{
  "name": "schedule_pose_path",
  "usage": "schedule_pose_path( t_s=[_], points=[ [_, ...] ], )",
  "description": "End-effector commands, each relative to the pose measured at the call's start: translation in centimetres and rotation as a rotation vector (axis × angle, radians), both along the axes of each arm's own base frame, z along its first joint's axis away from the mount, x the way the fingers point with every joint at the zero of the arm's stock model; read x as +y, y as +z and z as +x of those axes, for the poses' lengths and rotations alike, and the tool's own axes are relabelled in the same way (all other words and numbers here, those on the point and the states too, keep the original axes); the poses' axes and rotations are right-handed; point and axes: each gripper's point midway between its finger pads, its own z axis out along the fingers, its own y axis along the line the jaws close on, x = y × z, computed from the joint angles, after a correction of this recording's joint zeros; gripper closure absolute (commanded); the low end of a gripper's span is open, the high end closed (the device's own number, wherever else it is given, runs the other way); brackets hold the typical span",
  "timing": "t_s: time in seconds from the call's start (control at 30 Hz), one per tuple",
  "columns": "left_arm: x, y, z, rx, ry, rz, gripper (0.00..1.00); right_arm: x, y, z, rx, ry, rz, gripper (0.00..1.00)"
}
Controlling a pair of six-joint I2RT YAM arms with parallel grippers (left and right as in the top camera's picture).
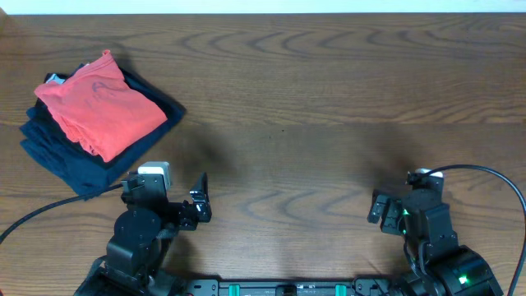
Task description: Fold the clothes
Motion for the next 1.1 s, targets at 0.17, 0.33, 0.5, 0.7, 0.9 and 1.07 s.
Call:
schedule_pose_path(
  t_s=[0.17,0.33,0.5,0.7,0.9,1.07],
  points=[
    [0.2,-0.3,0.1,0.008,0.014,0.001,0.02,-1.6,0.5,-0.7,-0.038,-0.069,0.005,0.01],
    [0.2,-0.3,0.1,0.007,0.014,0.001,0.02,-2.0,3.0,1.0,-0.277,-0.005,0.015,0.01],
    [0.2,-0.3,0.1,0.007,0.014,0.001,0.02,-2.0,4.2,3.1,-0.538,0.071,-0.035,0.01],
    [0.2,-0.3,0.1,0.008,0.014,0.001,0.02,-3.0,5.8,4.9,-0.788,0.061,-0.126,0.01],
    [0.2,-0.3,0.1,0.008,0.014,0.001,0.02,-3.0,3.6,5.5,-0.777,0.101,-0.209,0.01],
    [0.2,-0.3,0.1,0.008,0.014,0.001,0.02,-2.7,3.0,5.5,-0.754,0.118,-0.201,0.01]
  ],
)
